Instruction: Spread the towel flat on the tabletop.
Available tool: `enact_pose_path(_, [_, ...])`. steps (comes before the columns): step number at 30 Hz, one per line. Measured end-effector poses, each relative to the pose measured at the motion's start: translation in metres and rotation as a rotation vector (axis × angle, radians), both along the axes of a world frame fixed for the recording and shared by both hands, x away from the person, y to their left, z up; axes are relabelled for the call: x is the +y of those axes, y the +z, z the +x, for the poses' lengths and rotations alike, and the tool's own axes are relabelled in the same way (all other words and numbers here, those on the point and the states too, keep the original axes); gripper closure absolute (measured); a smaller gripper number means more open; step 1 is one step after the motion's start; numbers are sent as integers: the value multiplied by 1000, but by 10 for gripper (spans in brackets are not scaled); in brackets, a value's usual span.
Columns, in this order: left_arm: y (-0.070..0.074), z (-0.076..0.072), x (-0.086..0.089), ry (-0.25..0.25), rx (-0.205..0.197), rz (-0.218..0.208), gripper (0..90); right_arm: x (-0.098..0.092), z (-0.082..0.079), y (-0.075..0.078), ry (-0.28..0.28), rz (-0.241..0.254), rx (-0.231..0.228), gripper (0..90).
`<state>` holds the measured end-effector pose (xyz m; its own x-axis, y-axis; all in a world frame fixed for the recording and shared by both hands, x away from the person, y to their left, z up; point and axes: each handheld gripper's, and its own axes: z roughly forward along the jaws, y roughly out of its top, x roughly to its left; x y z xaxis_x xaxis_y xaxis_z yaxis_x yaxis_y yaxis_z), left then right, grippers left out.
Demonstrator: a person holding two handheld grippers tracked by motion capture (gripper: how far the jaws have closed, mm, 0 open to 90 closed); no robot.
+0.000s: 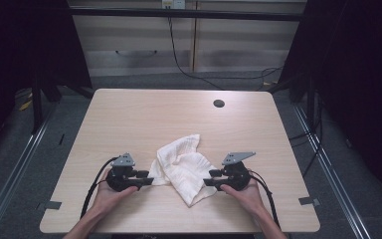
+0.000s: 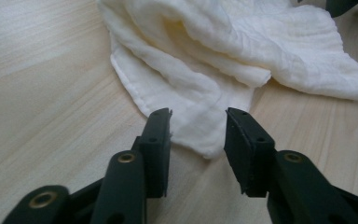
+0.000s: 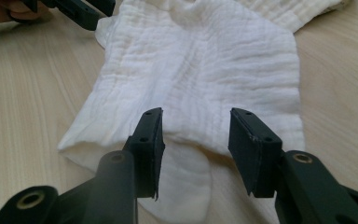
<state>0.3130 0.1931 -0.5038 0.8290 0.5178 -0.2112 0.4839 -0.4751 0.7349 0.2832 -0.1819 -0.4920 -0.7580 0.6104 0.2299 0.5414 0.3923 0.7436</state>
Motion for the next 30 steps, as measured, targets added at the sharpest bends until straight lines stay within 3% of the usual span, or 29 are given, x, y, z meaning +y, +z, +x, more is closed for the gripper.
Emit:
enact_pose_path(4, [-1,-1,-2,-7,-7,15,712,2,1,0,1,-3,3,544])
enact_pose_path(5, [-1,-1,-3,-12,-5,20,781,4,1,-1,5,-9,3,541])
enact_pose_path(8, [0,-3,-5,-30,-12,23,864,5,1,-1,7,-9,6,540])
enact_pose_path(13, [1,-3,-4,-24,-6,17,878,3,1,1,-1,-5,-1,549])
enact_pose_path(20, [10,-3,2,-8,-4,-61,880,-3,-12,4,18,-12,-2,585])
enact_pose_path(25, [24,-6,5,-3,-26,-131,882,-6,-20,4,28,-28,-1,587])
enact_pose_path(30, [42,-7,7,9,-64,-181,883,-11,-19,9,1,-1,-20,589])
